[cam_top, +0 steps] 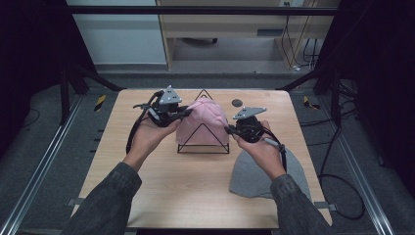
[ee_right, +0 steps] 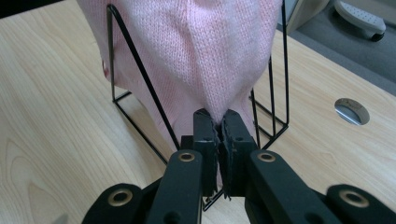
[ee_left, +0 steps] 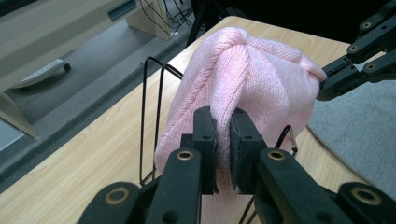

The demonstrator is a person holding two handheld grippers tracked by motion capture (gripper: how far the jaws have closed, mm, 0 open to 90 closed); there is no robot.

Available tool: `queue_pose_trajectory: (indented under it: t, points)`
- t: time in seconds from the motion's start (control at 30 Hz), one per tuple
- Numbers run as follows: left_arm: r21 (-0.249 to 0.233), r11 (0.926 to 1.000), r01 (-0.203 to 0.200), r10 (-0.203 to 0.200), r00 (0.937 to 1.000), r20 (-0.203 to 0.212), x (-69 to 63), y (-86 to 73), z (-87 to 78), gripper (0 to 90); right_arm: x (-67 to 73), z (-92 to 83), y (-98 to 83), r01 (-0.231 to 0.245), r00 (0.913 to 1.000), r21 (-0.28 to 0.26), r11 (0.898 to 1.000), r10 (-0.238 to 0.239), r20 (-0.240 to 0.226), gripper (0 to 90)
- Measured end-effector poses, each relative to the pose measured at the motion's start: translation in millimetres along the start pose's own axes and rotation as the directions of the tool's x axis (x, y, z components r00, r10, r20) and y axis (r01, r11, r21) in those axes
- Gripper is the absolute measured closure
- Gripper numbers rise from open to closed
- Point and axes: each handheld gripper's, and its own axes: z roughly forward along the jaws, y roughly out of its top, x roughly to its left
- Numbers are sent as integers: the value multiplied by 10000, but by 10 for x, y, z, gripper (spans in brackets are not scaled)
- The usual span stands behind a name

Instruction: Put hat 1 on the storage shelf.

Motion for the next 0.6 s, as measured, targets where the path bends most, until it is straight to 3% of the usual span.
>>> queue_pose_trajectory:
  t: [0.6]
  points:
    - [150, 9995, 278, -282, 9992, 283, -52, -226, 82, 818, 52, 154, -104, 8, 9998, 594, 9982, 3, -198, 859]
